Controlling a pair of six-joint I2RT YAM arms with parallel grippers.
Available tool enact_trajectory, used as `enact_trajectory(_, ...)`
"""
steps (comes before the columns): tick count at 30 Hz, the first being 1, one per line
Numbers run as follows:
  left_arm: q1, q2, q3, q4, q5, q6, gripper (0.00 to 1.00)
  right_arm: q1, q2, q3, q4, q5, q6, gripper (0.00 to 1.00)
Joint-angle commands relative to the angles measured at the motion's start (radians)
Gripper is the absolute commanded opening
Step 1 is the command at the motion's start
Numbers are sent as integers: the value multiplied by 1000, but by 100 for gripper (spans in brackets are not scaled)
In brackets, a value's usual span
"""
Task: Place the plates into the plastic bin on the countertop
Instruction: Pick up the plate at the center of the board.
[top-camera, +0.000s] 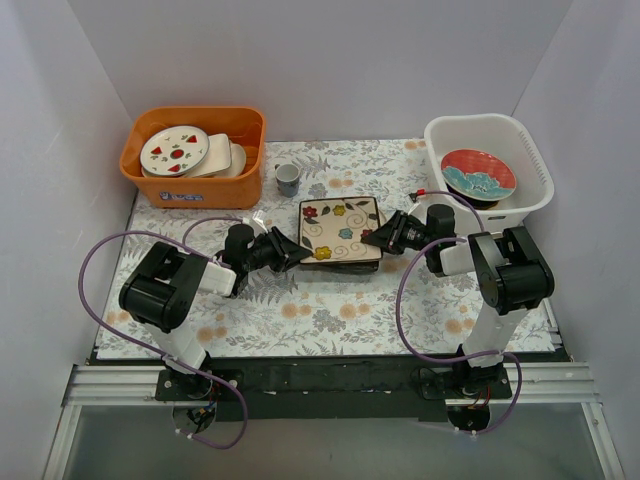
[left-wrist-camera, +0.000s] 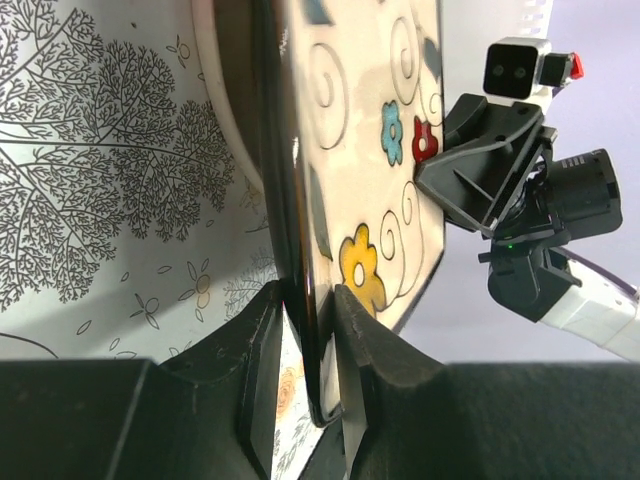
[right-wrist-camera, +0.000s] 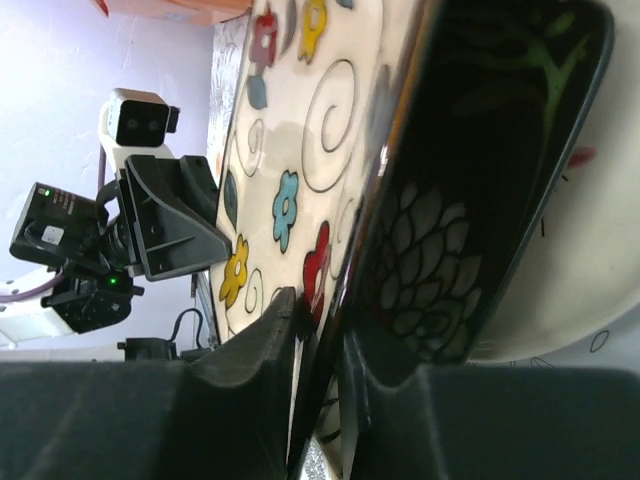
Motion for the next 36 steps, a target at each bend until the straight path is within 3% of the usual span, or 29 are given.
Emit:
enact_trajectory(1,-26,-26,78,205,91,5,0,82,-21,53,53,-191,12,20)
enact_trajectory(5,-26,-21,78,203,92,11,0,82,-43,54,24,-188,-5,1)
enact_trajectory(10,-26,-38,78,176,81,33,2,82,-84,63,-42,-171,-42,1)
enact_trajectory(16,-26,-81,77,108,49,82,20,82,-112,71,-72,-164,-56,1)
enact_trajectory(32,-26,-215,72,-60,-57,172,87,82,-162,76,-99,-152,-53,1)
enact_trajectory(36,-26,-247,72,-117,-90,206,95,82,-178,80,-111,-142,-53,1)
